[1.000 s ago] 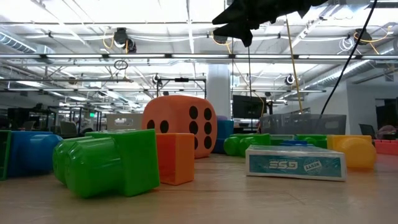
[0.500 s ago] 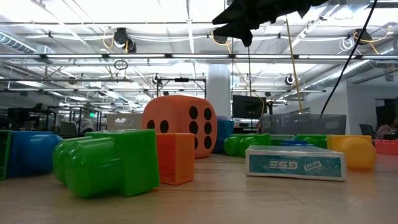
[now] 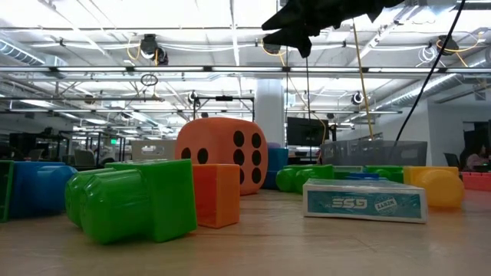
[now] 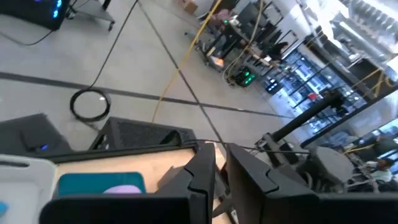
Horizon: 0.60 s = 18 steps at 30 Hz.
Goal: Pick & Place Toys
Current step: Put the yellow game piece into the gray bin
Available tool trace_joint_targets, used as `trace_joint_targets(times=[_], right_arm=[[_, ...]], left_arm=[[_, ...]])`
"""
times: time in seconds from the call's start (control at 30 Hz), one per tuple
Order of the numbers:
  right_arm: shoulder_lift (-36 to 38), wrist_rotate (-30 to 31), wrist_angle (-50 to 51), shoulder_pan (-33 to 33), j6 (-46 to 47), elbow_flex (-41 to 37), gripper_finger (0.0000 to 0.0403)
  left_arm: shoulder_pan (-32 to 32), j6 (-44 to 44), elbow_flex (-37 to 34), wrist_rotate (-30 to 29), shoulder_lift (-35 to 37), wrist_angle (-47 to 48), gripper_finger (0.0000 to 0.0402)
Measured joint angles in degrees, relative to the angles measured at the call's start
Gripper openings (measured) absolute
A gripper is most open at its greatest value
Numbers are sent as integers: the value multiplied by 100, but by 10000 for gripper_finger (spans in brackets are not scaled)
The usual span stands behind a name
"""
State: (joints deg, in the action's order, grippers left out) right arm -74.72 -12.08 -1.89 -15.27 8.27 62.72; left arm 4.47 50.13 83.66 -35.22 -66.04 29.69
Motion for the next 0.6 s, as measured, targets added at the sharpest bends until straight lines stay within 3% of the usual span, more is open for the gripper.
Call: trace_joint_targets(times=[0.23, 0.6], right_arm=[[0, 0, 0, -1, -1, 1, 167], [0, 1, 0, -1, 0, 0, 167]], left_arm=[[-15, 505, -10, -82, -98, 150, 47], [-490, 267, -4, -287, -80, -935, 47]])
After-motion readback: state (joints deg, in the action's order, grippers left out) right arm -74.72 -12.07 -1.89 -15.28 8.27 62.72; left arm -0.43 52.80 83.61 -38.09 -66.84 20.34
